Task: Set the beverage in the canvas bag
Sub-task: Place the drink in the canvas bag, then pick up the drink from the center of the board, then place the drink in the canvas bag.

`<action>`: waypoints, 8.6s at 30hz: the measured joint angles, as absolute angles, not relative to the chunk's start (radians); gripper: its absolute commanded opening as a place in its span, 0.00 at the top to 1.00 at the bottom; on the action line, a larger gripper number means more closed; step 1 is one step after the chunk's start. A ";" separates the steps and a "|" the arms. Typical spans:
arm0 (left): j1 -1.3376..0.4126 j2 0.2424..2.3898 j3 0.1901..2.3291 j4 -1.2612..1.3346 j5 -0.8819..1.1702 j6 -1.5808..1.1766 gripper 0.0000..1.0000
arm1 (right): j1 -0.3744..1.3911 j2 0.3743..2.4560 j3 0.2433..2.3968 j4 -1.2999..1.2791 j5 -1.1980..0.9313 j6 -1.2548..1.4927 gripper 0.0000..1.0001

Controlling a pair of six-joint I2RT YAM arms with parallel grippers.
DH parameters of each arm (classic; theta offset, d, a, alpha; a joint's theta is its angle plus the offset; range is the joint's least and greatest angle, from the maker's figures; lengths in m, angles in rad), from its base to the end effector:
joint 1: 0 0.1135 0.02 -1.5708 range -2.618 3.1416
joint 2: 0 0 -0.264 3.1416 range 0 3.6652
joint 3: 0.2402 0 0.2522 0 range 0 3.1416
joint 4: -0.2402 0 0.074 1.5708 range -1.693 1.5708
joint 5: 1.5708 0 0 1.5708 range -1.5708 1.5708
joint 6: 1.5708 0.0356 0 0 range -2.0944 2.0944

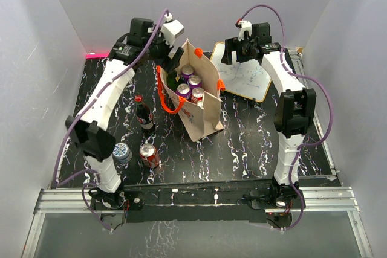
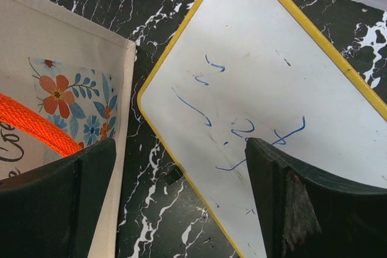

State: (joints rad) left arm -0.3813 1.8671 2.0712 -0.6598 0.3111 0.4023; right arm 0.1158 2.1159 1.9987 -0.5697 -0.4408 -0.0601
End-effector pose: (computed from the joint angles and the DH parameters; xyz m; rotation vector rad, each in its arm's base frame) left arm 0.3873 -0.1670 0.4269 0.9475 1.7794 -0.3015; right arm 0.4843 0.0716 0.3028 -0.4293 2.1901 0.5263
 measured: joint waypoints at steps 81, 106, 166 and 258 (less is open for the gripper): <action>-0.412 1.321 0.999 -0.987 0.499 0.970 1.00 | 0.188 1.808 1.619 -0.546 -0.315 -0.077 0.09; -0.437 1.579 1.997 -0.945 0.563 0.503 1.00 | 0.180 1.631 1.827 -0.677 -0.593 -0.089 0.15; -0.463 1.989 2.144 -1.243 0.600 0.707 1.00 | 0.359 1.663 1.688 -0.859 -0.353 -0.170 0.92; -0.527 2.091 1.784 -0.820 0.339 0.519 0.14 | 0.324 1.560 1.506 -0.705 -0.339 -0.215 0.92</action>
State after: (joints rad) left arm -0.5270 2.0907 1.7844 -0.8200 0.3386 0.5190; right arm 0.3241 1.5600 1.5059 -0.7052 -0.3386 -0.2153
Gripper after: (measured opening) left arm 0.812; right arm 0.109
